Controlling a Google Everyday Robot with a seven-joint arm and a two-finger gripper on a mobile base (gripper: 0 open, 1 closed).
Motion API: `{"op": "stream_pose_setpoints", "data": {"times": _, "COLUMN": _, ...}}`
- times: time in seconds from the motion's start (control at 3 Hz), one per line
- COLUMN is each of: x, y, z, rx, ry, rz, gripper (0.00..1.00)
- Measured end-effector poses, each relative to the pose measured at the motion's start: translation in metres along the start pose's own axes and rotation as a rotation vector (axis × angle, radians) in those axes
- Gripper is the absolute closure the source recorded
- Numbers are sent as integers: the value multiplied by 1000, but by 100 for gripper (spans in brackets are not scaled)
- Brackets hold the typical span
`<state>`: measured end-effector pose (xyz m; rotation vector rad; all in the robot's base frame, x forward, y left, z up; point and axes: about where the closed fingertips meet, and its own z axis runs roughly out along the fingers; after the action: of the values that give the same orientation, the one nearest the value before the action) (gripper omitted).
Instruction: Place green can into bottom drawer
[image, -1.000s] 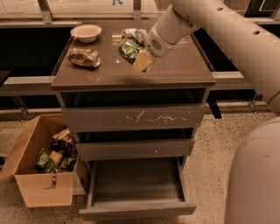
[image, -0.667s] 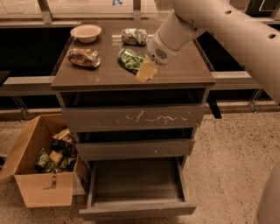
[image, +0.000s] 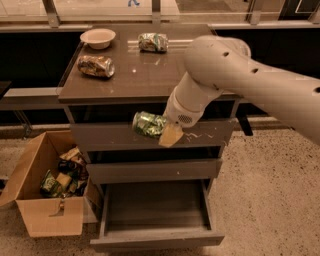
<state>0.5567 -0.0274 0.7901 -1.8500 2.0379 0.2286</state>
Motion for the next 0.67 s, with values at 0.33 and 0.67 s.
{"op": "stream_pose_setpoints", "data": {"times": 0.33, "x": 8, "y": 11, "z": 10, "rx": -31, "ry": 18, "rz": 2, "gripper": 100}}
{"op": "stream_pose_setpoints", "data": {"times": 0.67, "x": 16, "y": 14, "z": 30, "rx": -44, "ry": 29, "rz": 13, "gripper": 100}}
